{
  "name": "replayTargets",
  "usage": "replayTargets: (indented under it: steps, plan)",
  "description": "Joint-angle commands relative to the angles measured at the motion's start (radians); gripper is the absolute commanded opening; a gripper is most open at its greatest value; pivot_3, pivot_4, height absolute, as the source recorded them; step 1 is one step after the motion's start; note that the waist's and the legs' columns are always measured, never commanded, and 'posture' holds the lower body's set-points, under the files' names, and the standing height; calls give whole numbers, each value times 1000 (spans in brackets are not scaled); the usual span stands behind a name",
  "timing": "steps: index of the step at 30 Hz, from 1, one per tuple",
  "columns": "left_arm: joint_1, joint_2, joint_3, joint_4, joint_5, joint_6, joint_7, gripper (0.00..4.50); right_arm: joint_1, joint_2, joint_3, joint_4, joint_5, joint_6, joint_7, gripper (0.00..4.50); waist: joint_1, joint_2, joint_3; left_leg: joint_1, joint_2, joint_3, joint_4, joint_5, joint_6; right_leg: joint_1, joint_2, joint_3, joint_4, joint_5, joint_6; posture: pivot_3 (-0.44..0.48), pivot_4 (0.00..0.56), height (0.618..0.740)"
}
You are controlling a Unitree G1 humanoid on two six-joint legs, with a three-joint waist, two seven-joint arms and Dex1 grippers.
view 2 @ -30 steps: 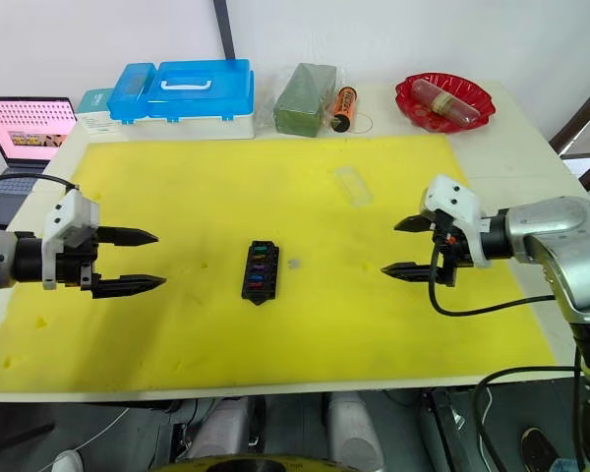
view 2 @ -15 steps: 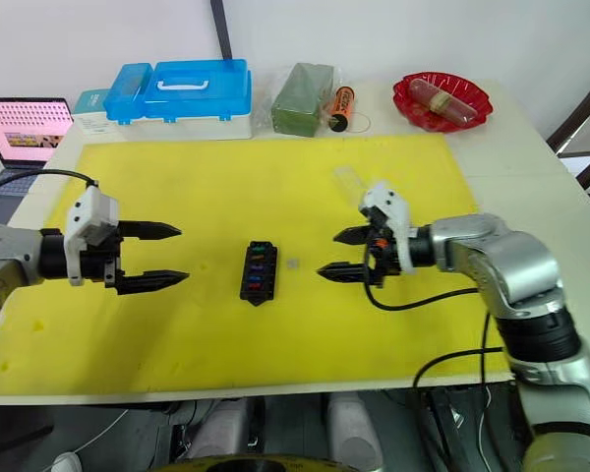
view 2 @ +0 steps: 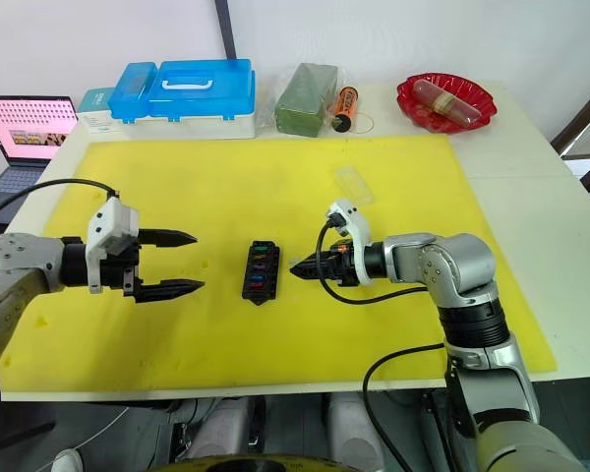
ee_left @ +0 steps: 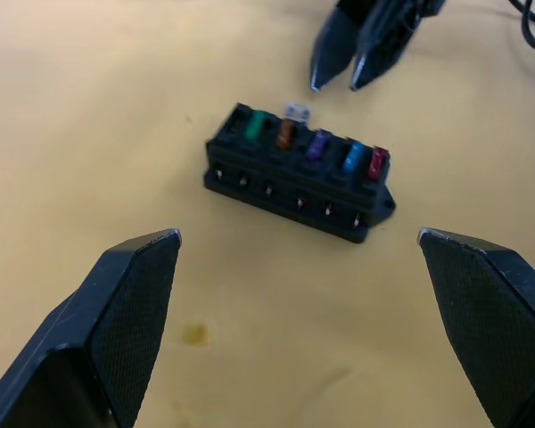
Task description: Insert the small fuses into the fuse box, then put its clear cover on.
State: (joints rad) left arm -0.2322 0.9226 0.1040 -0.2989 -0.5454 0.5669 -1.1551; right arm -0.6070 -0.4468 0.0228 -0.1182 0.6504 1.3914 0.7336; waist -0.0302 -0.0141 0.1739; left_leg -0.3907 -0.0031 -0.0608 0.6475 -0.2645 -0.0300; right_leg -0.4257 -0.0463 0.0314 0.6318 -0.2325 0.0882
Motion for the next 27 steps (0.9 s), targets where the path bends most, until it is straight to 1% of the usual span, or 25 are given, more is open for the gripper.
replayTargets:
  steps: [1, 10, 20, 27]
  plan:
    - [1, 4, 11, -38, -3, -29, -7, 4500, -26, 18, -34, 11, 24, 25, -26, 2107, 1, 0, 0, 0, 0, 0, 0, 0, 0, 0, 0, 0, 0, 0, 0, 0, 150, 740]
    - [-13, 1, -9, -49, 13, -58, 0, 4500, -31, 36, -38, 39, 29, 41, -54, 2107, -2, 0, 0, 0, 0, 0, 0, 0, 0, 0, 0, 0, 0, 0, 0, 0, 150, 740]
    - [-26, -8, -22, -46, 15, -61, 10, 4500, -48, 111, -54, 101, 28, 58, -107, 2107, -12, 0, 0, 0, 0, 0, 0, 0, 0, 0, 0, 0, 0, 0, 0, 0, 150, 740]
    - [-22, -9, -21, -54, 10, -57, 22, 4500, -62, 155, -90, 134, 35, 81, -134, 2107, -13, 0, 0, 0, 0, 0, -1, 0, 0, 0, 1, 0, 0, 0, 0, 0, 150, 740]
